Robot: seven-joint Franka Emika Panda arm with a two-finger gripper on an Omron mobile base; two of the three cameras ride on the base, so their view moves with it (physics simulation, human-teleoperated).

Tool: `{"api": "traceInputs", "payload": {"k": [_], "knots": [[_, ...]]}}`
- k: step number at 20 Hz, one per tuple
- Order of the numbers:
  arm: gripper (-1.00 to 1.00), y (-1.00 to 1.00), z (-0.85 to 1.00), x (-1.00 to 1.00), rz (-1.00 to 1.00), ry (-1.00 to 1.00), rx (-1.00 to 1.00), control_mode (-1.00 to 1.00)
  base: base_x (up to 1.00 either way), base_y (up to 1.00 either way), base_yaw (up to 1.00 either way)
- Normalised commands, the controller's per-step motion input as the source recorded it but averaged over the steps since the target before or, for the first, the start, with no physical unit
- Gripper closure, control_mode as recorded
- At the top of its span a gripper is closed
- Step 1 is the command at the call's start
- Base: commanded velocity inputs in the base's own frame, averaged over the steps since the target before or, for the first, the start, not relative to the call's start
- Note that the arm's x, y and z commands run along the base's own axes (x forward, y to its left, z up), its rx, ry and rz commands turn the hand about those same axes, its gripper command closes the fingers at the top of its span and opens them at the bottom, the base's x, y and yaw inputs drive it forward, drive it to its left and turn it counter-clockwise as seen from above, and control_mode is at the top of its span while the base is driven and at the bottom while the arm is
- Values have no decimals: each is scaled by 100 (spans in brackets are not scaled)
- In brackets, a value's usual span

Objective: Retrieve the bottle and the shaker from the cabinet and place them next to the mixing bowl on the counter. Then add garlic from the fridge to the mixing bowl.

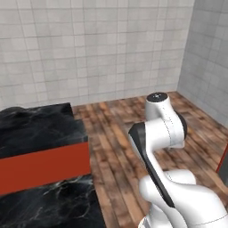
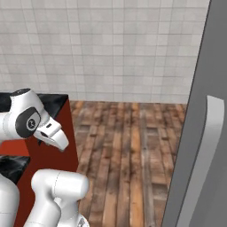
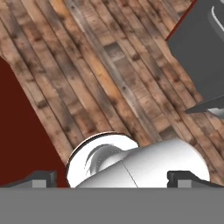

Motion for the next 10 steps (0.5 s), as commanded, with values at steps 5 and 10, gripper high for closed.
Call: {"api": "traceInputs", "payload": {"k": [5, 10], "knots": [[-100, 0, 0, 0, 0, 0, 0, 100, 61, 63, -21], [-100, 0, 0, 0, 0, 0, 0, 100, 14, 97, -21]]}}
